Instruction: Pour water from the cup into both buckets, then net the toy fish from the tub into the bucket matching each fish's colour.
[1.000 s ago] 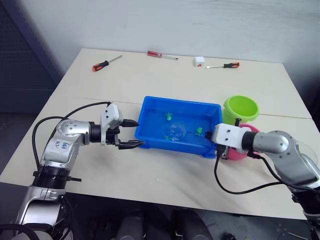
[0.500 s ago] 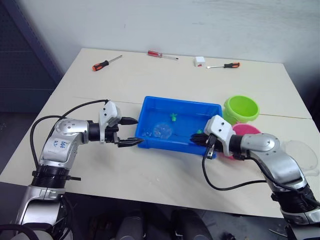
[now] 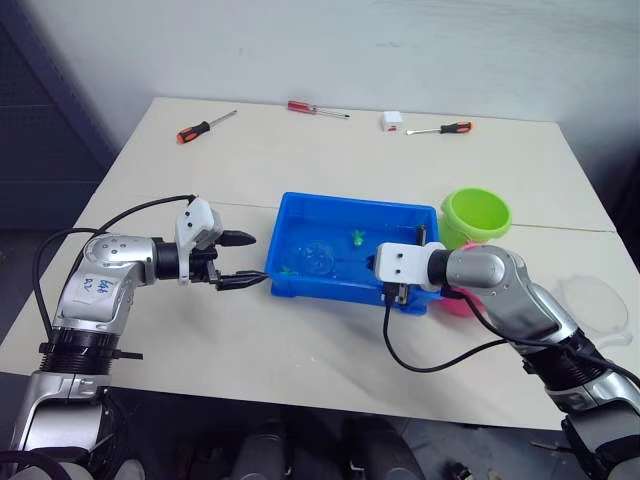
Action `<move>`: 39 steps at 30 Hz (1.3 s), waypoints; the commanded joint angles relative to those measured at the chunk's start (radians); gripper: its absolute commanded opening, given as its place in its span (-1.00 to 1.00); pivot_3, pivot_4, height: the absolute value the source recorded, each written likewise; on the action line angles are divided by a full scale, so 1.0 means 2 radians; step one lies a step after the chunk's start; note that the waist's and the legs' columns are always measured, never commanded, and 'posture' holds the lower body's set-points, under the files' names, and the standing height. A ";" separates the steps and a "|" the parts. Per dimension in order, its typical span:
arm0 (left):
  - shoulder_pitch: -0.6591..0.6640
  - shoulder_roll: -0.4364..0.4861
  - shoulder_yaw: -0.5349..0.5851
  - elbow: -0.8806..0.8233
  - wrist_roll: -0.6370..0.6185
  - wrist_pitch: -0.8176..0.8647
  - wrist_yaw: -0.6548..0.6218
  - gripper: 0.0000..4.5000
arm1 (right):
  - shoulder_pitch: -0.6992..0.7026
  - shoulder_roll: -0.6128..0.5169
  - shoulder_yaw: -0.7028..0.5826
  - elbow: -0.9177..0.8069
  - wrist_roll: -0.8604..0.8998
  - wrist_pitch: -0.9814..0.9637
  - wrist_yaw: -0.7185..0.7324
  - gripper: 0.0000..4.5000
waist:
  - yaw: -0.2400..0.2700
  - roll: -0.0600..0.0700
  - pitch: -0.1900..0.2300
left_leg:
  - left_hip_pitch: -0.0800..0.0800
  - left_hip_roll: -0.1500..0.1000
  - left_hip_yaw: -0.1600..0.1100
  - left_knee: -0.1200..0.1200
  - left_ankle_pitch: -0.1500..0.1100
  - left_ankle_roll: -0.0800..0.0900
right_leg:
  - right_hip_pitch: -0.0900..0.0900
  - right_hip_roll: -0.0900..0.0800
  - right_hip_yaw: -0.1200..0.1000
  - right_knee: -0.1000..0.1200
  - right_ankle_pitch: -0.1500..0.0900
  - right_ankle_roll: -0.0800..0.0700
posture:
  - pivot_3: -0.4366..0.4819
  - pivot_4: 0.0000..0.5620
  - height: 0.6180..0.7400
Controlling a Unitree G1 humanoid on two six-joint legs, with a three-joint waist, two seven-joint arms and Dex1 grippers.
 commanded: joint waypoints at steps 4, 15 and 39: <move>0.009 0.014 0.026 -0.016 -0.008 -0.007 0.005 0.98 | -0.064 0.054 0.018 0.039 -0.013 -0.026 0.027 -1.00 | -0.002 0.000 0.000 | -0.001 0.000 0.000 0.000 0.000 0.000 | -0.001 0.000 0.000 0.001 0.000 0.000 | -0.05 -0.47 1.00; 0.003 0.018 0.028 -0.008 -0.007 -0.010 0.002 0.98 | -0.058 0.093 0.012 0.040 0.020 0.007 0.074 -1.00 | -0.005 0.000 0.000 | -0.002 0.000 0.001 0.000 0.001 -0.001 | -0.004 0.000 0.000 0.005 0.000 0.000 | -0.05 -0.47 1.00; 0.006 0.026 0.038 -0.002 -0.010 -0.007 -0.001 0.98 | -0.027 0.118 -0.106 -0.004 0.184 0.270 0.046 -1.00 | -0.006 0.000 0.000 | -0.003 0.000 0.001 0.000 0.001 -0.001 | -0.005 0.000 0.001 0.006 0.000 0.000 | -0.05 -0.47 1.00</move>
